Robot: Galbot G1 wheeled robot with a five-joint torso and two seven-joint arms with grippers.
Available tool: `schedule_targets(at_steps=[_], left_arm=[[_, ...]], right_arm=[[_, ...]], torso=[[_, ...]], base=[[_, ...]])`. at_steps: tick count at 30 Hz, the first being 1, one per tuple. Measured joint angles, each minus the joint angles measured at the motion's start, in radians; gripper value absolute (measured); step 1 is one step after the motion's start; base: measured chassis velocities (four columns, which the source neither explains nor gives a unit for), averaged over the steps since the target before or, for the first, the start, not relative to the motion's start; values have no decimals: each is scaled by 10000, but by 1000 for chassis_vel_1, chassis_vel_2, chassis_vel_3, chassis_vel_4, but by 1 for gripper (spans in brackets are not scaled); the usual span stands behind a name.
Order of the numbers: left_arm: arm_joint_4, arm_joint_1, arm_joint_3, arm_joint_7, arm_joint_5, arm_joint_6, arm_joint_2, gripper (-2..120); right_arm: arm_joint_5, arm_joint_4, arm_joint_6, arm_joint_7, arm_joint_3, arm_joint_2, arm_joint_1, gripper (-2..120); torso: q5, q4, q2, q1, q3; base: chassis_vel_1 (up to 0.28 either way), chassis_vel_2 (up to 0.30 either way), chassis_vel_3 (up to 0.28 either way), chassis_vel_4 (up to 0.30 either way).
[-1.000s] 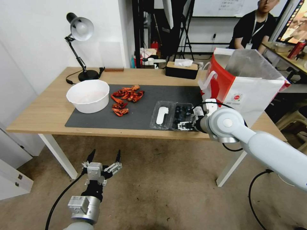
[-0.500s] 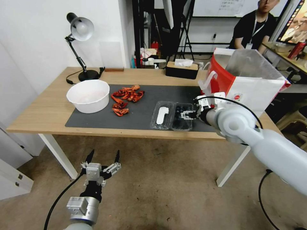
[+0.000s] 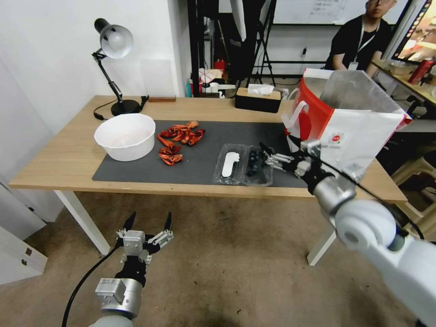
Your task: Close the takeout container lid, then place the container into the takeout bag.
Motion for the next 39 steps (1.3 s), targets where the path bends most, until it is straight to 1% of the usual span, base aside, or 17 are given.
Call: schedule_targets(at_steps=[3,4,6,8,9,11,18,25,28,29,32,33,35,36,37,38,39], left_arm=[[-32,-22,35,17,-108,22,42,100],[-32,-22,35,17,-108,22,42,100],[-33,-50,107,29,-216,72,95,100],[-33,-55,114,29,-222,78,98,100],[-6,-107,179,42,-281,122,135,100],[50,-160,306,106,-351,148,172,100],[264,-271,600,155,-549,190,207,100],[421,-377,795,163,-621,252,239,100],[408,-437,920,149,-964,391,288,100],[372,-449,957,139,-1114,435,310,100],[-121,-598,1406,-169,-2727,852,586,100],[-121,-598,1406,-169,-2727,852,586,100],[-805,-949,1932,-882,-4567,1455,883,100],[-805,-949,1932,-882,-4567,1455,883,100],[-959,-1024,2027,-1059,-4942,1549,926,100],[-1339,-1143,2191,-1525,-5818,1632,966,100],[-1339,-1143,2191,-1525,-5818,1632,966,100]], right_arm=[[-1219,49,925,-203,1192,1137,-1739,100],[-1219,49,925,-203,1192,1137,-1739,100],[-1881,38,1632,-521,1956,2097,-2981,100],[-1915,33,1689,-543,1995,2168,-3079,100],[-2212,-68,2177,-791,2237,2791,-3981,100],[-2577,-243,2708,-908,2295,3334,-4669,100],[-3204,-684,3428,-952,2102,4338,-5511,100],[-3230,-934,3456,-942,2005,4621,-5514,100],[-3223,-1000,3389,-924,1983,4657,-5485,100],[-3220,-1009,3377,-924,1976,4659,-5485,100],[-3199,-1031,3292,-924,1934,4656,-5470,100],[-3199,-1031,3292,-924,1934,4656,-5470,100],[-3144,-987,3116,-923,1854,4595,-5430,100],[-3144,-987,3116,-923,1854,4595,-5430,100],[-3117,-973,3041,-922,1797,4546,-5381,100],[-3050,-972,2862,-921,1586,4384,-5192,100],[-3050,-972,2862,-921,1586,4384,-5192,100]], torso=[[-5,-10,1,-1,0],[-5,-10,1,-1,0],[-5,-8,0,-1,0],[-6,-5,0,-1,-1],[-4,-7,1,-1,0],[-7,-7,1,-2,-1],[-6,-5,0,-1,0],[-5,-4,-1,1,1],[-5,-4,-1,1,1],[-6,-4,-2,1,1],[-6,-3,-1,1,1],[-6,-3,-1,1,1],[-5,-9,-1,1,1],[-5,-9,-1,1,1],[-6,-11,-1,1,1],[-4,-11,-1,1,1],[-4,-11,-1,1,1]], base=[[0,0,0,0],[0,0,0,0],[0,0,0,0],[0,0,0,0],[0,0,0,0],[0,0,0,0],[0,0,0,0],[0,0,0,0],[0,0,0,0],[0,0,0,0],[0,0,0,0],[0,0,0,0],[0,0,0,0],[0,0,0,0],[0,0,0,0],[0,0,0,0],[0,0,0,0]])
